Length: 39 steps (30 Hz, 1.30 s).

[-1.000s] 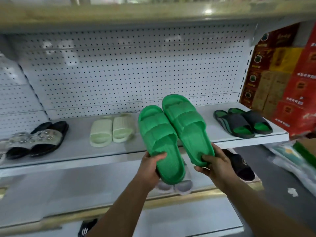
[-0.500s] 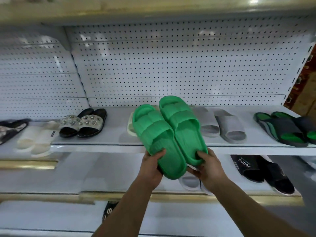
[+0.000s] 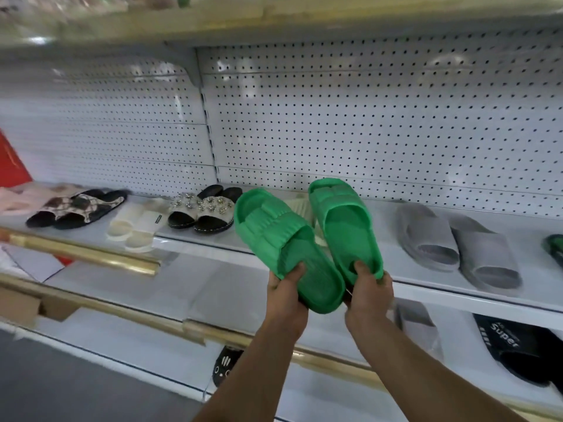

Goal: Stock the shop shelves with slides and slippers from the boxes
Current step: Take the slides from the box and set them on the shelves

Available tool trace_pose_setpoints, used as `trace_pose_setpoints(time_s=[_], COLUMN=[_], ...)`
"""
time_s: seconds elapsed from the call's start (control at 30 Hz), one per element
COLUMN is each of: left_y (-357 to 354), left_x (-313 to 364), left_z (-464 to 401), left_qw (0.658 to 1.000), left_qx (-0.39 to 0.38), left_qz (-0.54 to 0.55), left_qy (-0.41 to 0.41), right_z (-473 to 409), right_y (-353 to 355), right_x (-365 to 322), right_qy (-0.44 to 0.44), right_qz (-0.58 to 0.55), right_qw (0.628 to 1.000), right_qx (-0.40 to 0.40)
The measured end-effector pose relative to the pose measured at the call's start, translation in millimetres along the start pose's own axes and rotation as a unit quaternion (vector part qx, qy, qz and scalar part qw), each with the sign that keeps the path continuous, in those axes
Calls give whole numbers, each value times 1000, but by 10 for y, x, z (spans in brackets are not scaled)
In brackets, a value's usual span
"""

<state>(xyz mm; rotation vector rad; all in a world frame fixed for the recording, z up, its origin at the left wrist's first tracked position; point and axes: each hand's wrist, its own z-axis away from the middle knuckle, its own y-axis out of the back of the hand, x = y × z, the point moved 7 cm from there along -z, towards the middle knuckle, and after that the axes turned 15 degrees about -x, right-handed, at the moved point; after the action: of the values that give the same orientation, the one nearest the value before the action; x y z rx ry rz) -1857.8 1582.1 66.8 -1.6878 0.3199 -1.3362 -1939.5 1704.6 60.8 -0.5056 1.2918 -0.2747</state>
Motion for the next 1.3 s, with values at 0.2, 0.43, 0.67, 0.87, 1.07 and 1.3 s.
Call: trace_pose_setpoints(time_s=[0.2, 0.43, 0.67, 0.87, 1.07, 1.3], left_y=[308, 892, 1863, 2240, 2595, 2746], left_x=[331, 1061, 2204, 3043, 3526, 3553], left_z=[-6, -45, 11, 121, 229, -30], left_qw=[999, 997, 996, 988, 993, 990], left_qx=[18, 22, 17, -137, -93, -63], left_qz=[19, 27, 7, -59, -72, -92], left_qy=[-32, -64, -82, -49, 2, 86], right_z=[104, 281, 734, 980, 929, 709], right_y=[-473, -1396, -2537, -3175, -3144, -2802], right_x=[124, 579, 1404, 1922, 1933, 1518], right_qy=[33, 52, 41, 30, 41, 12], right_qz=[46, 88, 127, 166, 264, 367], right_qw=[998, 995, 991, 986, 964, 929], right_qx=[1, -17, -32, -17, -10, -51])
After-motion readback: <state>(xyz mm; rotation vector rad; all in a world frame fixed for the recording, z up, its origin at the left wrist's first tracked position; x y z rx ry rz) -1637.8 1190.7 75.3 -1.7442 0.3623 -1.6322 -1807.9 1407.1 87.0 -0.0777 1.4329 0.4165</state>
